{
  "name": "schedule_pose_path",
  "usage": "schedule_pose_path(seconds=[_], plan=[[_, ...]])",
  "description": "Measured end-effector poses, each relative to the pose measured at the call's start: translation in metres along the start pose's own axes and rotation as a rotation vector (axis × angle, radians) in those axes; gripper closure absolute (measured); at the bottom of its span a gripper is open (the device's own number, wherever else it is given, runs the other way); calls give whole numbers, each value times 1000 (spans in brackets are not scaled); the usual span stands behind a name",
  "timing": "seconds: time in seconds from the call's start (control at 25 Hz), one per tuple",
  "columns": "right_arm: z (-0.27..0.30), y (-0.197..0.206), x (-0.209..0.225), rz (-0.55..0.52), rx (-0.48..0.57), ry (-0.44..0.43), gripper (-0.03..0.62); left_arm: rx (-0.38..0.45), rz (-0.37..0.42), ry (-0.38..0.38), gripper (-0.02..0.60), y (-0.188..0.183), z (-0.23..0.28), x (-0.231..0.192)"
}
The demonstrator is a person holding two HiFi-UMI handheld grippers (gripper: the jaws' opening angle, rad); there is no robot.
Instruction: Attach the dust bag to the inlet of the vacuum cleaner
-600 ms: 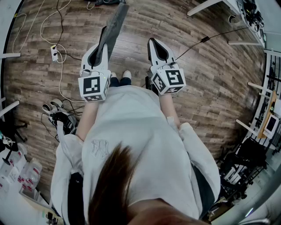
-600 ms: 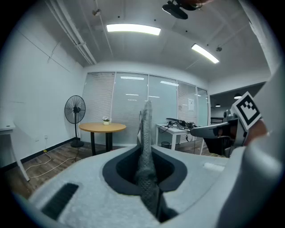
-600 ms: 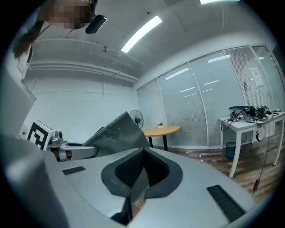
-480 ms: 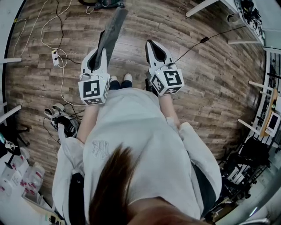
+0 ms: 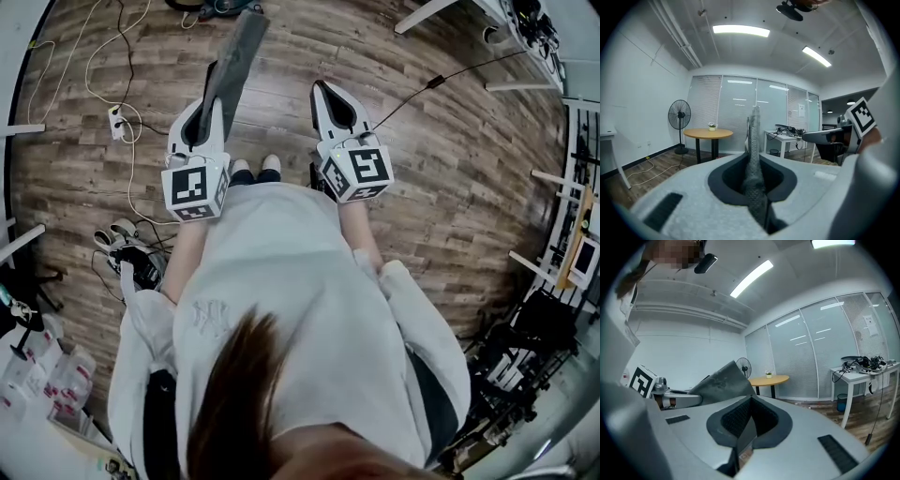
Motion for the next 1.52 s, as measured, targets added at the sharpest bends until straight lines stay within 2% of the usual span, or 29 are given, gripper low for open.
schedule_pose_path(seconds=[0.44, 0.6, 0.88, 1.24, 1.52], plan=[[-24, 5, 21, -5, 18, -14, 592, 10, -11, -31, 543, 6, 2, 22], [-28, 9, 26, 15, 12, -8, 592, 0, -19, -48, 543, 9, -1, 20], [-16, 13, 30, 24, -1, 2, 592, -15, -26, -33, 543, 8, 16, 10], [37, 6, 58, 68, -9, 64, 592, -31, -41, 9, 543, -15, 79, -21], [119, -22, 61, 104, 32, 107, 592, -74, -5, 84, 543, -43, 132, -81]])
Point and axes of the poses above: the fingertips, and each gripper's own axes: z forward along the fingers, x to its right, y out of its underside, the point moved 5 cm from there along -z, backward along the fingers, and after that the axes turned 7 degrees about -z, right-handed, at the moved point
